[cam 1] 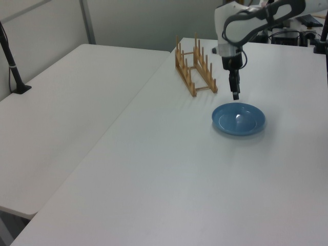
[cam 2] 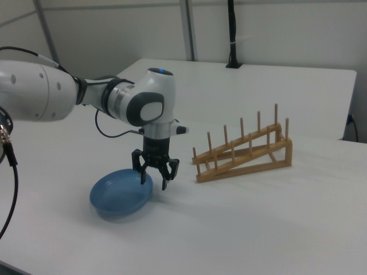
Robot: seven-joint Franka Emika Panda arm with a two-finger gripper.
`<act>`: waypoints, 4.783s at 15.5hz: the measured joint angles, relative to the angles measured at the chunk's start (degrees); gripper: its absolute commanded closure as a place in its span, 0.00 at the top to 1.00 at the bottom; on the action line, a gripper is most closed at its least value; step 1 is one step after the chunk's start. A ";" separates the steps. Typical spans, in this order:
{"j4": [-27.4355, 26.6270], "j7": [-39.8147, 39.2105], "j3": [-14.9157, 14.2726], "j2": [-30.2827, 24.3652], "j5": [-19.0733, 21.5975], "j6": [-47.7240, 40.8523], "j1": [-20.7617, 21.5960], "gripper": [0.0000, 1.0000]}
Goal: Place plate in plate rack
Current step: 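Grasp the blue plate rim and tilt the plate upward, then carry the upright blue plate over to the wooden rack, then lower the plate edge-first between the rack pegs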
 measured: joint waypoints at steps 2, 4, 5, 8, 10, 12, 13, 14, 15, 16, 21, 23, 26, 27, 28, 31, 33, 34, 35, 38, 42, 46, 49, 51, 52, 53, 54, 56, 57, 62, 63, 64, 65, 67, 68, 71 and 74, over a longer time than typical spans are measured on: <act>-0.32 0.01 0.03 1.32 0.05 2.24 0.84 0.63; -0.36 0.04 0.07 2.23 0.06 3.38 1.45 0.37; -0.37 0.04 0.08 2.49 0.06 3.57 1.74 0.20; -0.41 0.03 0.13 2.61 0.06 3.58 2.63 0.00; -0.41 -0.05 0.21 2.53 0.05 3.57 3.40 0.00; -0.41 -0.05 0.25 2.37 0.05 3.57 4.20 0.00; -0.44 -0.05 0.25 2.39 0.05 3.57 4.38 0.00; -0.44 -0.05 0.25 2.38 0.05 3.57 4.42 0.00; -0.43 -0.09 0.25 2.35 0.05 3.57 4.42 0.00; -0.40 -0.25 0.25 2.27 0.05 3.57 4.42 0.00; 2.35 -2.66 -0.03 -1.67 0.04 0.44 4.05 0.00; 3.86 -2.90 -0.35 -4.87 -0.12 0.19 3.85 0.00; 7.08 -2.35 -0.57 -8.13 -3.76 0.29 3.13 0.00; 8.04 -1.16 -0.61 -8.57 -5.93 1.31 2.87 0.00; 8.75 0.61 -0.62 -8.85 -8.26 3.57 2.59 0.00; 9.40 5.71 -0.67 -9.24 -16.35 10.76 2.09 0.00; 9.57 9.39 -0.67 -9.40 -22.17 14.34 1.96 0.00; 9.61 11.38 -0.67 -9.44 -24.99 16.17 1.89 0.00; 9.64 13.41 -0.73 -9.47 -27.92 18.22 1.77 0.00; 9.68 17.02 -1.31 -9.51 -34.86 23.38 1.17 0.00; 9.67 17.43 -2.35 -9.50 -43.13 26.14 0.83 0.00; 8.24 17.51 -2.39 -9.21 -47.99 28.92 0.17 0.00; 6.88 17.51 -2.39 -8.14 -49.66 30.18 -0.17 0.00; 6.16 17.52 -2.39 -7.31 -50.93 30.33 -0.22 0.00; 5.84 17.52 -2.39 -7.09 -51.57 30.37 -0.22 0.00; 5.53 17.54 -2.39 -6.93 -52.25 30.38 -0.22 0.00; 5.25 17.61 -2.39 -6.85 -52.83 30.38 -0.22 0.00; 4.95 18.35 -2.39 -6.82 -54.54 30.38 -0.22 0.00; 4.88 19.04 -2.39 -6.82 -55.66 30.38 -0.22 0.00; 4.17 22.60 -1.92 -6.82 -60.70 30.42 0.08 0.00; 3.98 23.06 -1.80 -6.82 -61.39 30.42 0.28 0.00; 3.82 23.71 -1.55 -6.82 -61.99 30.42 0.39 0.00; 3.70 24.28 -1.18 -6.82 -62.67 30.42 0.47 0.00; 3.49 25.78 -0.59 -6.77 -64.05 30.42 0.67 0.00; 3.38 26.26 -0.52 -6.70 -64.47 30.42 0.90 0.00; 2.75 27.67 -0.47 -6.12 -65.27 30.24 2.30 0.00; 2.58 29.26 -0.46 -5.04 -66.69 30.00 3.41 0.00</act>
